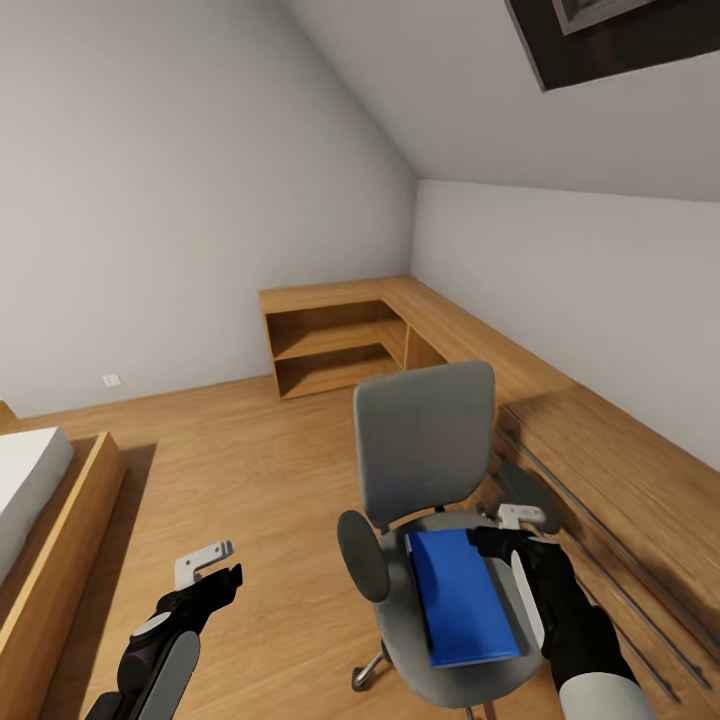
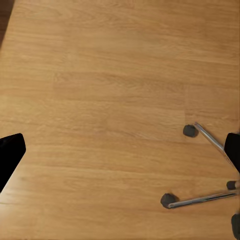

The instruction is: In the bedroom, organize the workspace by keeping the computer under the desk, ensuring the monitor is on the desk, placing the keyboard on the desk next to the monitor, placing the mouse on the desk next to the keyboard, moving the folder from the swivel chair onto the desk next to the mouse, stacking the notebook on top of the folder with the pen on top of the notebook, and positioning the swivel chair next to the desk.

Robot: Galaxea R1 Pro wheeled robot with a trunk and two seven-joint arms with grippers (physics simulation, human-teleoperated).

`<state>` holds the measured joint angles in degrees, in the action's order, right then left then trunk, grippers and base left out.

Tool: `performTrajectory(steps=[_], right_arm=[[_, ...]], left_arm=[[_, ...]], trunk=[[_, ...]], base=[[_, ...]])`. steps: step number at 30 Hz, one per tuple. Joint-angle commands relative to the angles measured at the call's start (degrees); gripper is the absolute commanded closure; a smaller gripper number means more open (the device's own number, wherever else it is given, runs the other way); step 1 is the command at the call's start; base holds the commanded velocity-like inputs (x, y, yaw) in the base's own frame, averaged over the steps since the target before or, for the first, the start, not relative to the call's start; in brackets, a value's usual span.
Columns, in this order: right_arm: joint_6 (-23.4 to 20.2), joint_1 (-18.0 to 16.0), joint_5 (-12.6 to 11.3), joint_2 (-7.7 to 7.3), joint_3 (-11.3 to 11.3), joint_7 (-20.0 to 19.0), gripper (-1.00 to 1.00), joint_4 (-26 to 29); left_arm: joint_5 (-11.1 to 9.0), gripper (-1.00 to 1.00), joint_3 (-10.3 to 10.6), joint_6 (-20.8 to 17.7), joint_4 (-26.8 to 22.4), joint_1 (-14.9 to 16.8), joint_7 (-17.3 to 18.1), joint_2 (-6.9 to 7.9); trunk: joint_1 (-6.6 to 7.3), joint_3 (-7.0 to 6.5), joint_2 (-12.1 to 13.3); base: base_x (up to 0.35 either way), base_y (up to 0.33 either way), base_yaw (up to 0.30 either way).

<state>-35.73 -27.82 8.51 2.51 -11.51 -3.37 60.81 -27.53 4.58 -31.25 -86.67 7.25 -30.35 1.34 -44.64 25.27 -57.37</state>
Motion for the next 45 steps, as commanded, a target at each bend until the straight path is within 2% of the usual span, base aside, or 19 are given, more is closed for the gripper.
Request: performTrajectory(steps=[1, 6, 10, 14, 19, 27, 33, 45], right_arm=[[-0.25, -0.04, 0.55, 0.05, -0.14, -0.39, -1.0, 0.04], [1.21, -0.04, 0.55, -0.01, -0.04, -1.5, -1.0, -2.73], [5.67, -0.04, 0.54, -0.15, -0.04, -2.81, -1.0, -4.83], [8.26, -0.04, 0.53, -0.54, -0.08, -3.24, -1.0, -5.34], [13.3, -0.04, 0.48, -1.05, -0.14, -3.43, -1.0, -5.76], [21.44, -0.04, 0.59, -1.18, -0.07, -3.48, -1.0, -10.13], [23.52, -0.04, 0.63, -1.19, -0.04, -3.46, -1.0, -11.21], [23.77, -0.04, 0.65, -1.19, -0.09, -3.4, -1.0, -11.23]], left_arm=[[-0.61, -1.0, 0.15, -0.1, -0.08, 0.04, -0.59, 0.06], [-0.77, -1.0, 0.22, -0.19, -0.08, 0.04, -0.57, 0.06], [-0.84, -1.0, 0.32, -0.21, -0.97, 0.04, -0.52, -0.07], [-0.86, -1.0, 0.46, -0.22, -2.11, 0.04, -0.51, -0.23], [-0.83, -1.0, 0.51, -0.22, -2.49, 0.05, -0.5, -0.23], [-0.82, -1.0, 0.52, -0.18, -2.62, 0.04, -0.52, -0.2], [-0.71, -1.0, 0.59, -0.14, -2.62, 0.04, -0.58, -0.28], [-0.69, -1.0, 0.61, -0.13, -2.62, 0.04, -0.59, -0.29]], trunk=[[-0.03, 0.07, -0.04], [-0.03, 0.08, -0.04], [-0.03, 0.08, -0.04], [-0.03, 0.08, -0.04], [-1.13, 0.97, -2.05], [-2.89, 2.41, -5.26], [-4.2, 3.49, -7.66], [-6.84, 5.64, -12.48]], base=[[0.159, -0.026, 0.019], [0.059, -0.01, 0.007], [0.011, -0.002, 0.001], [0.003, 0.0, 0.0], [0.0, 0.0, 0.0], [0.0, 0.0, 0.0], [0.0, 0.0, 0.0], [0.0, 0.0, 0.0]])
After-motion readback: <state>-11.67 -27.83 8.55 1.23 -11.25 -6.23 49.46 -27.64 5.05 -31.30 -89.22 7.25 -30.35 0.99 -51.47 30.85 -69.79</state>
